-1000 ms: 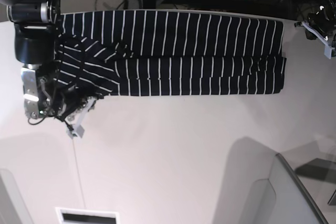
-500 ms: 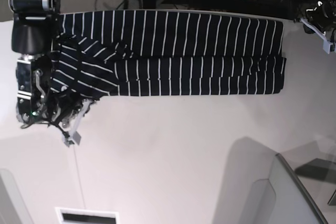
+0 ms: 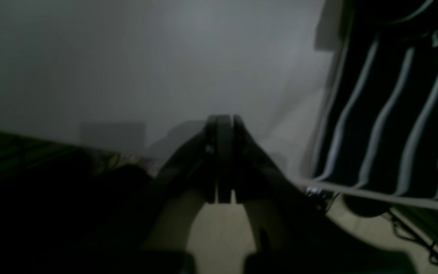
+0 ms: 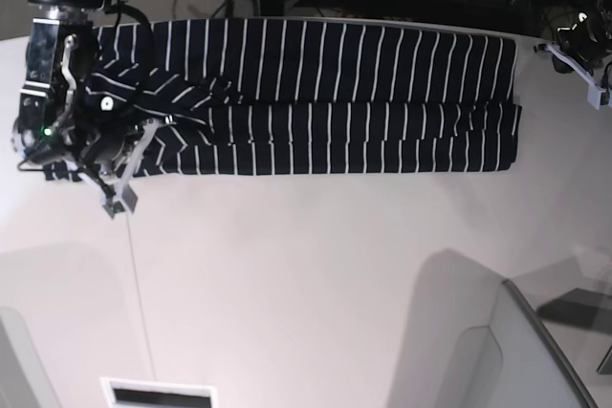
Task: Layout the t-shirt on the table in an organized manner, then fold the t-shirt properly
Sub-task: 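Grasp the bunched sleeve end with the right gripper and tuck it inward, then pull the shirt ends apart with both grippers to straighten the strip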
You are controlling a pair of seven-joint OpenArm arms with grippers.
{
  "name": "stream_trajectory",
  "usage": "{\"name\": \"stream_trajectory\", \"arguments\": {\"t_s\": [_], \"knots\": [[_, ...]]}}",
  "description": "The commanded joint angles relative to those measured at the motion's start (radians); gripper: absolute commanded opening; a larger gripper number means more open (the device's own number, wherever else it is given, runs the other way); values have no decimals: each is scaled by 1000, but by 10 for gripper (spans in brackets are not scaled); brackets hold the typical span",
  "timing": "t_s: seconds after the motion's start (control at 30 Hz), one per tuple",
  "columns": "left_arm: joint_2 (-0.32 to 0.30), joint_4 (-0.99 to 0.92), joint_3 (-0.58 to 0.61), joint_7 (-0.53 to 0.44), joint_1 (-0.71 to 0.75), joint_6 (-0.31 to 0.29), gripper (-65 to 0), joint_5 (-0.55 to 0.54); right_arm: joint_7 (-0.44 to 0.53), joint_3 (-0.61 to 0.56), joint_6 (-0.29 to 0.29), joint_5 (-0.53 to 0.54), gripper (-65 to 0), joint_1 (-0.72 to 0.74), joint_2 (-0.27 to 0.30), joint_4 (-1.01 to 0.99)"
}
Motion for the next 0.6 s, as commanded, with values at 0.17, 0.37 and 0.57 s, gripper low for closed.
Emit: {"name": "stream_trajectory", "arguments": {"t_s": [0.17,0.37,0.57], "knots": [[-19,18,64,-13,-12,-4,-650,-10,7,46,7,10,-642,-75,-36,57],[-8,13,70,-13,-38,-4,-650,65,11,39,7,10,-638,-159,-45,121],[30,10,69,-96,-84,-4,-650,182,-41,46,7,10,-548,-168,-65,127]]}}
